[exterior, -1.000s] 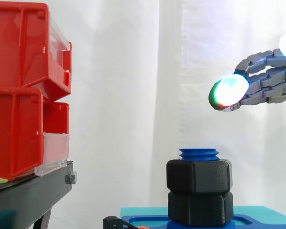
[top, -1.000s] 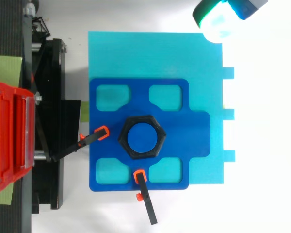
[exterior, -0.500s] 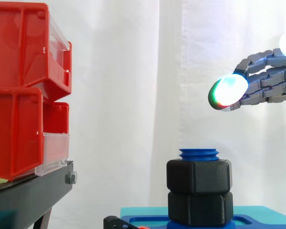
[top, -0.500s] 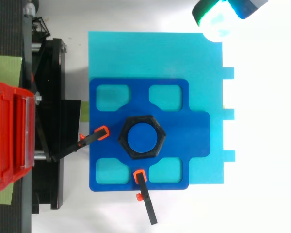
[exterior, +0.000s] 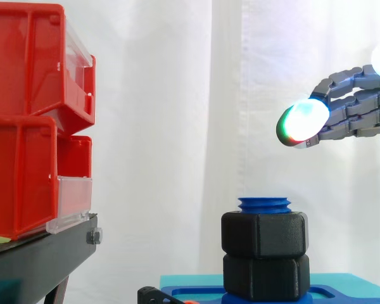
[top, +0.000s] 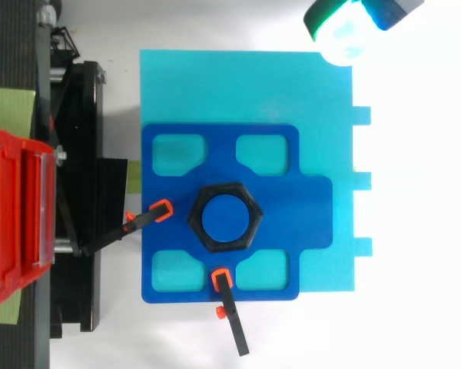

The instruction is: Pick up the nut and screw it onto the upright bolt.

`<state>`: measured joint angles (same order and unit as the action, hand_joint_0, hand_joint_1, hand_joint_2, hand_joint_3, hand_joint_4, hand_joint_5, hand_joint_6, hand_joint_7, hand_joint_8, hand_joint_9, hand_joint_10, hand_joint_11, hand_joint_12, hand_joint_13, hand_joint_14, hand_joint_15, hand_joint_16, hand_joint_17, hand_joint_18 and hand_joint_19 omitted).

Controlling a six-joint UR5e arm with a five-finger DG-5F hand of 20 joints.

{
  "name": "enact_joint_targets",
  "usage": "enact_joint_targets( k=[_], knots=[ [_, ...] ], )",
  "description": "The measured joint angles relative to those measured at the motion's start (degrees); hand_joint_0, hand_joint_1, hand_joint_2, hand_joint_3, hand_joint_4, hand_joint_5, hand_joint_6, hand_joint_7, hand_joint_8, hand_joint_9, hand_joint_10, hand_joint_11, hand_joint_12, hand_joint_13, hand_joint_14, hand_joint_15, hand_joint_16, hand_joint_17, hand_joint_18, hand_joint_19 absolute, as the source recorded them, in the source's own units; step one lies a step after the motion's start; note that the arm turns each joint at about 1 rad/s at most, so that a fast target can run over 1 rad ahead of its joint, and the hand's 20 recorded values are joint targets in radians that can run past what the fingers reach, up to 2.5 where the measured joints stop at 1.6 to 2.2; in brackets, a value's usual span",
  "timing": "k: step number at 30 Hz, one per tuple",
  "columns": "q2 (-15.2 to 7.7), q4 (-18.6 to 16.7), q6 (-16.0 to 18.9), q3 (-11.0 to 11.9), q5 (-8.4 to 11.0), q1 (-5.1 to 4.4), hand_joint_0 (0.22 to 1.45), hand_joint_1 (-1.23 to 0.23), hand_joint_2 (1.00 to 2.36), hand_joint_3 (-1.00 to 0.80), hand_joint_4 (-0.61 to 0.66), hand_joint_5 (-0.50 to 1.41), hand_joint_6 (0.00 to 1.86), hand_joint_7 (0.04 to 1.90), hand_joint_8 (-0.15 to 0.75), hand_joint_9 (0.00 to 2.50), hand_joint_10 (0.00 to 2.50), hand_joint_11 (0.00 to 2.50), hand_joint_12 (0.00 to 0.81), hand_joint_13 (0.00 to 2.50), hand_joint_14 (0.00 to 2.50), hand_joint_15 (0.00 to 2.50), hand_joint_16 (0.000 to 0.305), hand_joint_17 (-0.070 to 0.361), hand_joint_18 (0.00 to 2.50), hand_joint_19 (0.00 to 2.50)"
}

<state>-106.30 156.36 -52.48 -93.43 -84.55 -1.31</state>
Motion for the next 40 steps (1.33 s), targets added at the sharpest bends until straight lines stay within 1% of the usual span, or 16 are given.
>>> enact_joint_targets(
  k=[2,6,9,12,13,14,16,18,19,23,26,27,29,33,36,40],
  knots=[
    [0.0,0.0,0.0,0.0,0.0,0.0,0.47,-0.33,1.0,-0.5,0.12,-0.23,0.5,0.61,0.21,0.16,0.0,0.0,0.359,0.12,0.0,0.0,0.046,0.104,0.0,0.0],
    [0.0,0.0,0.0,0.0,0.0,-0.01,0.47,-0.32,1.0,-0.5,0.13,-0.23,0.5,0.67,0.211,0.15,0.0,0.0,0.358,0.12,0.0,0.0,0.046,0.103,0.0,0.0],
    [0.0,0.0,0.0,0.0,0.0,-0.01,0.47,-0.33,1.0,-0.5,0.12,-0.23,0.5,0.6,0.211,0.17,0.0,0.0,0.357,0.13,0.0,0.0,0.046,0.103,0.0,0.0],
    [0.0,0.0,0.0,0.0,0.0,-0.01,0.47,-0.33,1.0,-0.5,0.13,-0.23,0.5,0.68,0.212,0.15,0.0,0.0,0.356,0.12,0.0,0.0,0.045,0.102,0.0,0.0],
    [0.0,0.0,0.0,0.0,0.0,-0.01,0.47,-0.33,1.0,-0.5,0.13,-0.23,0.5,0.67,0.211,0.15,0.0,0.0,0.356,0.12,0.0,0.0,0.045,0.102,0.0,0.0],
    [0.0,0.0,0.0,0.0,0.0,-0.01,0.47,-0.33,1.0,-0.5,0.12,-0.23,0.5,0.61,0.213,0.17,0.0,0.0,0.356,0.13,0.0,0.0,0.046,0.103,0.0,0.0],
    [0.0,0.0,0.0,0.0,0.0,-0.01,0.47,-0.33,1.0,-0.5,0.12,-0.23,0.5,0.59,0.211,0.19,0.0,0.0,0.353,0.14,0.0,0.0,0.045,0.102,0.0,0.0],
    [0.0,0.0,0.0,0.0,0.0,-0.01,0.48,-0.33,1.0,-0.5,0.12,-0.23,0.5,0.62,0.211,0.19,0.0,0.0,0.352,0.14,0.0,0.0,0.045,0.101,0.0,0.0],
    [0.0,0.0,0.0,0.0,0.0,-0.01,0.47,-0.33,1.0,-0.5,0.12,-0.23,0.5,0.68,0.21,0.16,0.0,0.0,0.352,0.14,0.0,0.0,0.045,0.101,0.0,0.0],
    [0.0,0.0,0.0,0.0,0.0,-0.01,0.48,-0.34,1.0,-0.5,0.12,-0.22,0.5,0.6,0.215,0.2,0.0,0.0,0.353,0.14,0.0,0.0,0.045,0.101,0.0,0.0],
    [0.0,0.0,0.0,0.0,0.0,0.0,0.47,-0.33,1.0,-0.5,0.12,-0.23,0.5,0.68,0.213,0.18,0.0,0.0,0.353,0.14,0.0,0.0,0.045,0.101,0.0,0.0],
    [0.0,0.0,0.0,0.0,0.0,0.01,0.48,-0.33,1.0,-0.5,0.12,-0.23,0.5,0.67,0.214,0.18,0.0,0.0,0.353,0.14,0.0,0.0,0.045,0.101,0.0,0.0],
    [0.0,0.0,0.0,0.0,0.0,0.0,0.48,-0.34,1.0,-0.5,0.12,-0.22,0.5,0.6,0.213,0.2,0.0,0.0,0.352,0.15,0.0,0.0,0.045,0.101,0.01,0.0],
    [0.0,0.0,0.0,0.0,0.0,0.0,0.48,-0.34,1.0,-0.5,0.13,-0.23,0.5,0.66,0.215,0.19,0.0,0.0,0.351,0.15,0.0,0.0,0.044,0.1,0.01,0.0],
    [0.0,0.0,0.0,0.0,0.0,-0.01,0.48,-0.34,1.0,-0.5,0.12,-0.22,0.5,0.59,0.214,0.21,0.0,0.0,0.35,0.16,0.0,0.0,0.045,0.1,0.01,0.0],
    [0.0,0.0,0.0,0.0,0.0,0.0,0.48,-0.34,1.0,-0.5,0.13,-0.22,0.5,0.64,0.214,0.19,0.0,0.0,0.35,0.16,0.0,0.0,0.044,0.099,0.02,0.0]
  ],
)
